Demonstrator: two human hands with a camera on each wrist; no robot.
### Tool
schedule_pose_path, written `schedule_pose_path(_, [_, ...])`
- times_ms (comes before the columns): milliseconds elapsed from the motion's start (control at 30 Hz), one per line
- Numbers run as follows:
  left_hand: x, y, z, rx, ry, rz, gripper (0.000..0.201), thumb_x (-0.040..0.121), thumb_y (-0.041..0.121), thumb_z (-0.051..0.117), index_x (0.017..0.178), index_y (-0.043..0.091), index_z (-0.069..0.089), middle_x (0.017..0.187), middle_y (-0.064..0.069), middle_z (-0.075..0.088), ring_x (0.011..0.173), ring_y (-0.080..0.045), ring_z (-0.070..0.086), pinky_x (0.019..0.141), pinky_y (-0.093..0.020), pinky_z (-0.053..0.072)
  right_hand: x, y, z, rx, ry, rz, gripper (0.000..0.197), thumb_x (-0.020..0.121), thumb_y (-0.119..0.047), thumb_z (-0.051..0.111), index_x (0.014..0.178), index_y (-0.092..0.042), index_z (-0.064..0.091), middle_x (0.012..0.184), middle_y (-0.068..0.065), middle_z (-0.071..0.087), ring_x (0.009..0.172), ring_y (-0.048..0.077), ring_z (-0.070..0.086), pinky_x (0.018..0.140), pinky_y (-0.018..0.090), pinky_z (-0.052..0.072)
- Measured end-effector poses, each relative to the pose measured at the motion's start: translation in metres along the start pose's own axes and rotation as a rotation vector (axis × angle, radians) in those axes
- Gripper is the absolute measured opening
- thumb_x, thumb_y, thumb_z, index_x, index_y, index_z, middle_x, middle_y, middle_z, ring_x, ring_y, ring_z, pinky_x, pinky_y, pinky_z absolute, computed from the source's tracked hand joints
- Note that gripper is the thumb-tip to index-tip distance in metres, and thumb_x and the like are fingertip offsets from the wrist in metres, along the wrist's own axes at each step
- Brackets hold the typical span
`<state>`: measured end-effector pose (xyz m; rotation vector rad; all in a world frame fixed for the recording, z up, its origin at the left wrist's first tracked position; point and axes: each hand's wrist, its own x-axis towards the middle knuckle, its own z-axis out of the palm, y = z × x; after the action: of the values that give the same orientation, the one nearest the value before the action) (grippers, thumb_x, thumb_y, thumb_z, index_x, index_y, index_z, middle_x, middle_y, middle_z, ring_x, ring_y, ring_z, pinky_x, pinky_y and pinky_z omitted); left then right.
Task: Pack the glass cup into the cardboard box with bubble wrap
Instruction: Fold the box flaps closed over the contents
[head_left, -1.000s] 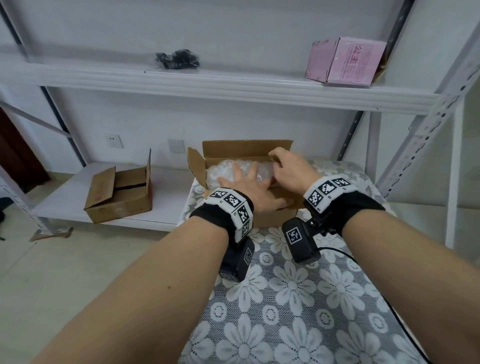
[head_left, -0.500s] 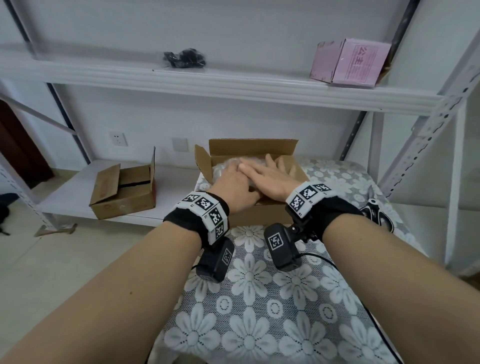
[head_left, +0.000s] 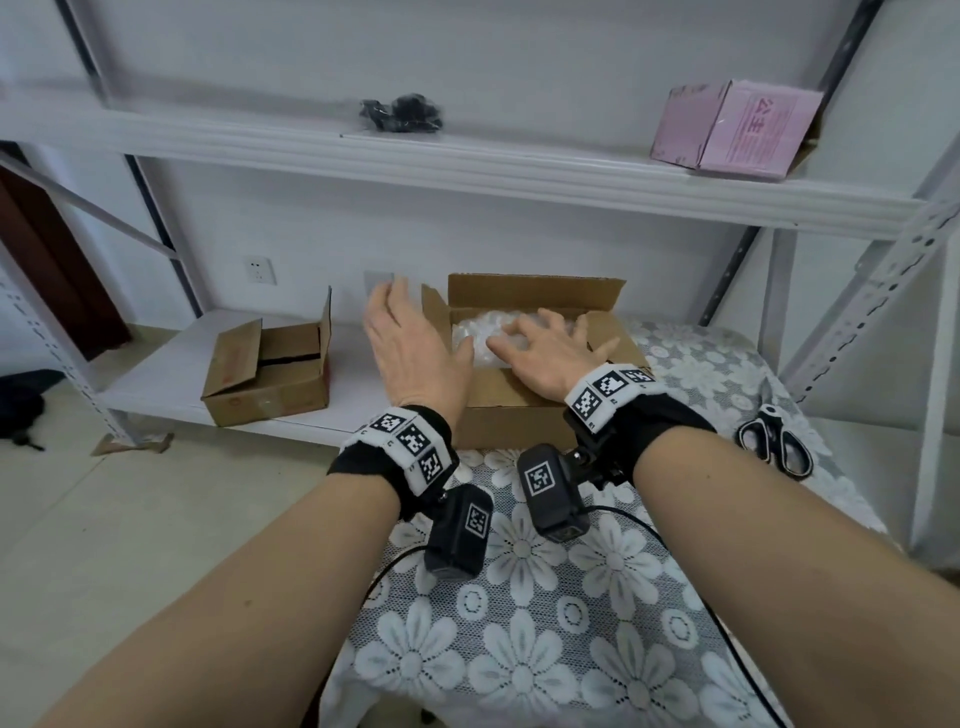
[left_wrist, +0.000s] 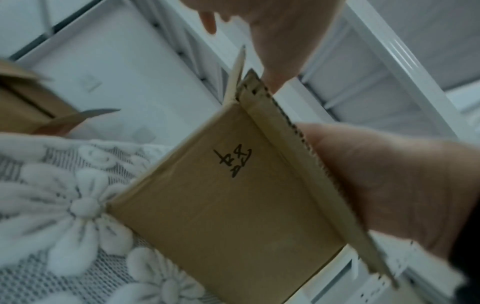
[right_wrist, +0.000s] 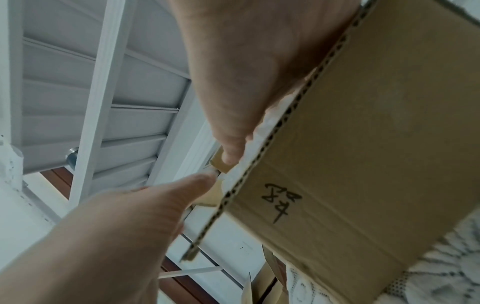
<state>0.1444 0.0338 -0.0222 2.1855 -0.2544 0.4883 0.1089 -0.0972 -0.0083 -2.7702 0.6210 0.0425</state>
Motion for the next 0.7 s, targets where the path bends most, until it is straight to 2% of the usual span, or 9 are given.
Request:
schedule_pose_path(67, [0.002,-0.005,0.003,-0.139,-0.155,-0.132,0.063,0.080,0.024,0.072,0.132,0.007,0.041,0.131,-0.011,0.052,0.125,-0.028,0.047,0.104,-0.034,0.038,0.000,-0.003,0.003,-0.022,0.037,0.012,0.057,0.085,-0.069,0.033,0.138,-0.047,0.035,0.159,-0.002,0.011,0.145,0.041,-0.003,0.104,0.073,-0.006])
schedule_pose_path(133, [0.000,-0.008,0.005,-0.160,-0.248,-0.116,0.046,0.083,0.022,0.067,0.125,0.011,0.050,0.117,-0.008,0.064,0.112,-0.026,0.059,0.094,-0.034,0.047,-0.001,-0.003,0.005,-0.031,0.061,0.012,0.060,0.085,-0.069,0.035,0.141,-0.050,0.027,0.159,0.000,0.010,0.144,0.041,-0.002,0.104,0.073,-0.005])
schedule_pose_path(167, [-0.002,-0.008,0.005,-0.149,-0.263,-0.085,0.043,0.084,0.022,0.066,0.125,0.014,0.053,0.115,-0.006,0.066,0.109,-0.025,0.061,0.092,-0.034,0.048,-0.001,-0.003,0.005,-0.035,0.063,0.008,0.062,0.085,-0.069,0.035,0.142,-0.053,0.020,0.159,0.001,0.008,0.144,0.042,-0.003,0.104,0.074,-0.005])
schedule_pose_path(233, [-0.003,-0.008,0.004,-0.146,-0.259,-0.045,0.042,0.084,0.021,0.064,0.125,0.017,0.056,0.113,-0.005,0.069,0.107,-0.024,0.062,0.092,-0.033,0.049,-0.001,-0.003,0.004,-0.041,0.047,-0.003,0.063,0.087,-0.068,0.036,0.143,-0.056,0.011,0.160,0.003,0.005,0.144,0.044,-0.004,0.104,0.074,-0.005])
schedule_pose_path(267, [-0.002,-0.009,0.004,-0.145,-0.251,-0.032,0.042,0.084,0.021,0.065,0.125,0.018,0.058,0.112,-0.004,0.069,0.107,-0.023,0.063,0.092,-0.031,0.048,0.000,-0.002,0.003,-0.044,0.033,-0.007,0.061,0.088,-0.066,0.035,0.143,-0.057,0.011,0.160,0.003,0.004,0.143,0.044,-0.004,0.103,0.075,-0.006])
schedule_pose_path(333, [-0.001,-0.007,0.003,-0.115,-0.248,0.005,0.042,0.084,0.019,0.065,0.125,0.019,0.059,0.114,-0.005,0.069,0.109,-0.024,0.062,0.093,-0.030,0.046,0.003,-0.002,0.001,-0.051,0.000,-0.013,0.055,0.090,-0.063,0.034,0.141,-0.058,0.015,0.160,0.005,0.004,0.143,0.045,-0.006,0.102,0.076,-0.007])
schedule_pose_path(467, [0.000,-0.001,0.002,0.079,-0.314,0.168,0.036,0.089,0.014,0.055,0.123,0.024,0.063,0.114,-0.012,0.068,0.108,-0.034,0.060,0.091,-0.038,0.045,0.005,-0.003,0.001,-0.069,-0.040,-0.011,0.047,0.092,-0.060,0.029,0.138,-0.059,0.022,0.159,0.005,0.003,0.143,0.044,-0.008,0.101,0.076,-0.009])
schedule_pose_path(600, [-0.001,0.001,0.001,0.160,-0.371,0.277,0.031,0.093,0.016,0.051,0.121,0.014,0.063,0.120,-0.011,0.065,0.111,-0.033,0.057,0.092,-0.039,0.043,0.003,-0.004,0.001,-0.094,-0.062,-0.012,0.045,0.095,-0.055,0.025,0.140,-0.051,0.027,0.160,0.006,-0.003,0.144,0.041,-0.009,0.102,0.075,-0.009])
schedule_pose_path(700, [-0.004,0.003,0.000,0.226,-0.415,0.381,0.030,0.095,0.024,0.049,0.120,0.010,0.059,0.121,-0.008,0.062,0.108,-0.030,0.058,0.086,-0.036,0.041,0.001,-0.004,0.000,-0.110,-0.076,-0.020,0.045,0.098,-0.052,0.021,0.142,-0.046,0.027,0.160,0.004,-0.009,0.144,0.039,-0.012,0.103,0.074,-0.007])
